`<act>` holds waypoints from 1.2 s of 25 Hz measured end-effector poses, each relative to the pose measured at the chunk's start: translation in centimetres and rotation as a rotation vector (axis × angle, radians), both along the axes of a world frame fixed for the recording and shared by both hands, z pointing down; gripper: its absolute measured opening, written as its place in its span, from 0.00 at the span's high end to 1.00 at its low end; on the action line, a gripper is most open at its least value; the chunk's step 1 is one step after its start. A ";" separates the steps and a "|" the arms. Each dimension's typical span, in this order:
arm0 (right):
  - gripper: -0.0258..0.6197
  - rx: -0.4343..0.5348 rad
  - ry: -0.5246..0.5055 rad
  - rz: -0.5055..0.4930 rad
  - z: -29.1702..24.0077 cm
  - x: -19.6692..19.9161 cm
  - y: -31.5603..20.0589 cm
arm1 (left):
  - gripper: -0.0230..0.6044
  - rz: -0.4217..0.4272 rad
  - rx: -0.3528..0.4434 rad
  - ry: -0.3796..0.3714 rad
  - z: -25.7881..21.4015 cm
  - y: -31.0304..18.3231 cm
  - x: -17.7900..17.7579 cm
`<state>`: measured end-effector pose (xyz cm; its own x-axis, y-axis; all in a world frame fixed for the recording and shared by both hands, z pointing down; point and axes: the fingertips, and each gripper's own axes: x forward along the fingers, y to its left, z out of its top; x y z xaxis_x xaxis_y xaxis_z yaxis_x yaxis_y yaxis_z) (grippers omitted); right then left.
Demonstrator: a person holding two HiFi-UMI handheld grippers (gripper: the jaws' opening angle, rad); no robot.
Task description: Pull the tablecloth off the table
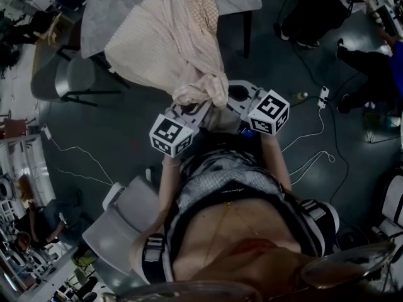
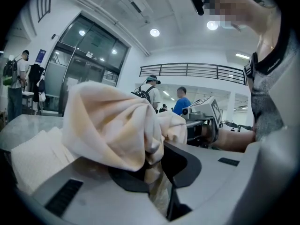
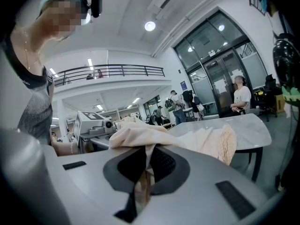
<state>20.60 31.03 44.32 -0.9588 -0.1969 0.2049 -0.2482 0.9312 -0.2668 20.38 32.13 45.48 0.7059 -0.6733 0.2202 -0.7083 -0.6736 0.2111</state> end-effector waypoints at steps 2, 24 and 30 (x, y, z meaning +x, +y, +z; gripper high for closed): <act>0.86 -0.001 0.000 -0.002 0.0 0.2 -0.1 | 0.88 -0.002 0.000 -0.002 0.0 -0.1 0.2; 0.86 0.008 0.021 -0.033 -0.1 -3.1 -1.0 | 0.88 -0.017 0.007 0.020 -0.5 -0.7 -3.1; 0.86 0.041 0.063 -0.066 -0.1 -3.4 -2.2 | 0.88 0.009 0.012 0.008 -0.5 -2.1 -3.3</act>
